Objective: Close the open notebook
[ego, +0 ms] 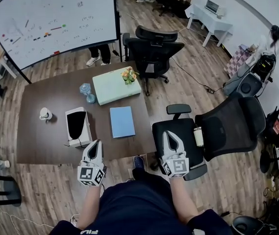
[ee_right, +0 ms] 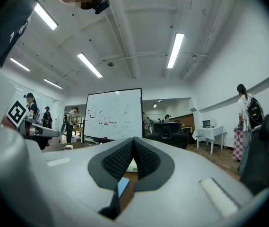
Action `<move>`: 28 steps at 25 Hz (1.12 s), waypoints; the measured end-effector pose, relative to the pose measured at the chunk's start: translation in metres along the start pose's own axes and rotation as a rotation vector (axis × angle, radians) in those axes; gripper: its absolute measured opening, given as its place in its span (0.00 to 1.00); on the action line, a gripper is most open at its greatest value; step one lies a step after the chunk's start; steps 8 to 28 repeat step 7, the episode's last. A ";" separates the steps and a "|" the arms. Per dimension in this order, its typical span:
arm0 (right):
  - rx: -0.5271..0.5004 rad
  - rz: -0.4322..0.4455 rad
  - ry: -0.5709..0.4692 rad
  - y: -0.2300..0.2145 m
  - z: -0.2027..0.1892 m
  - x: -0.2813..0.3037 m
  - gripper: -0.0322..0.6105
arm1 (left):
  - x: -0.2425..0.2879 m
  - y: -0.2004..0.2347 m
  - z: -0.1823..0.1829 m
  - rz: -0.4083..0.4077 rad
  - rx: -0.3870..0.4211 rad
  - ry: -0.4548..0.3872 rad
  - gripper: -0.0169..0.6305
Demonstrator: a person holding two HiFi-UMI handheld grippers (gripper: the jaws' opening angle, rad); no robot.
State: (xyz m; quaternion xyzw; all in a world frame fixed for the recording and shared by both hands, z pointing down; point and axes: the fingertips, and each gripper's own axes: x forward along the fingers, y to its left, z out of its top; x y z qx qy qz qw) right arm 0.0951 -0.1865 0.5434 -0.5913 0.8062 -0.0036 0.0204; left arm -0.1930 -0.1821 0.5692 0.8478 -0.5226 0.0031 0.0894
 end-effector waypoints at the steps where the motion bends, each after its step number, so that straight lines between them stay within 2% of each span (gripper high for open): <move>1: -0.004 0.002 0.000 0.001 0.001 -0.001 0.06 | -0.001 -0.001 0.000 -0.001 0.001 -0.002 0.01; 28: -0.005 0.004 -0.006 0.007 0.002 -0.011 0.06 | -0.012 -0.003 -0.001 -0.002 -0.004 -0.005 0.01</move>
